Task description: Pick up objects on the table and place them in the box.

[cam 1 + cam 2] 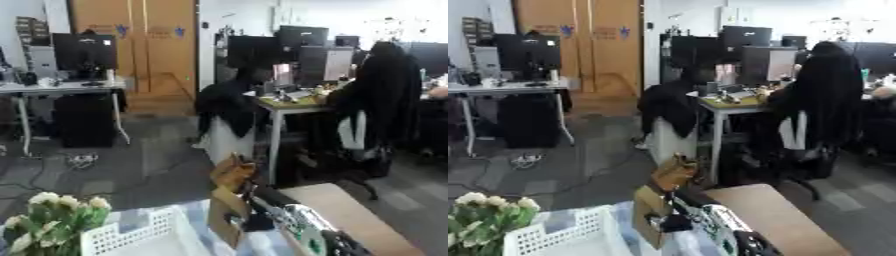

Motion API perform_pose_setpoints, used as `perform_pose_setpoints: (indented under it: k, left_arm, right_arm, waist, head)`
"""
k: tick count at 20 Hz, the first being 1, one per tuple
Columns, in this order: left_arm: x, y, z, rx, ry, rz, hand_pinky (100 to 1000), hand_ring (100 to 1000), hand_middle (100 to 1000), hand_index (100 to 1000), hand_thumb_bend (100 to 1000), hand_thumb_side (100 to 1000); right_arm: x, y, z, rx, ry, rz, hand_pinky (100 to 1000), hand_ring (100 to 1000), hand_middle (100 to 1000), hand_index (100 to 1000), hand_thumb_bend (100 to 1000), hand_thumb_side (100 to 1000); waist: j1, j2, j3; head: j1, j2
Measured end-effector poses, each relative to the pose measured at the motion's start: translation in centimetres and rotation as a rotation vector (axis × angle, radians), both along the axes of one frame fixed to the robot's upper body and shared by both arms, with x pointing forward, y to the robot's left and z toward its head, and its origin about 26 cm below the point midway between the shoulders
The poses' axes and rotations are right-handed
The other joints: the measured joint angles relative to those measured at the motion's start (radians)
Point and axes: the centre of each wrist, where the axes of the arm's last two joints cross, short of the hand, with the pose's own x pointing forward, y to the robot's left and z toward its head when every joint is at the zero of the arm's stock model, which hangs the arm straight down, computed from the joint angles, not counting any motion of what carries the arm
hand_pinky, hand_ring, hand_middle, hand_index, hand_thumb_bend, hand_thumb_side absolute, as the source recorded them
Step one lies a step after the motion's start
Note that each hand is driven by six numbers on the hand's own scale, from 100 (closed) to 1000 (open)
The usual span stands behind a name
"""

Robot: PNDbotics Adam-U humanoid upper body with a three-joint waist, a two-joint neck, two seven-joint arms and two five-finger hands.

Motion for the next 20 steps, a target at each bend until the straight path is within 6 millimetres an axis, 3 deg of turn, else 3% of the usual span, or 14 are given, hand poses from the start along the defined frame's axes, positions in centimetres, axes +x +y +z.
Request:
perform_pose_setpoints:
  k: [20]
  left_arm:
    - [0.0, 0.0, 0.0, -0.003, -0.002, 0.000, 778, 965, 891, 988, 100, 799]
  right_arm:
    - [-0.7, 2.6, 6.3, 0.162, -0.230, 0.071, 467, 308, 106, 326, 100, 555]
  waist:
    - [0.000, 0.000, 0.006]
  head:
    - [0.005, 0.012]
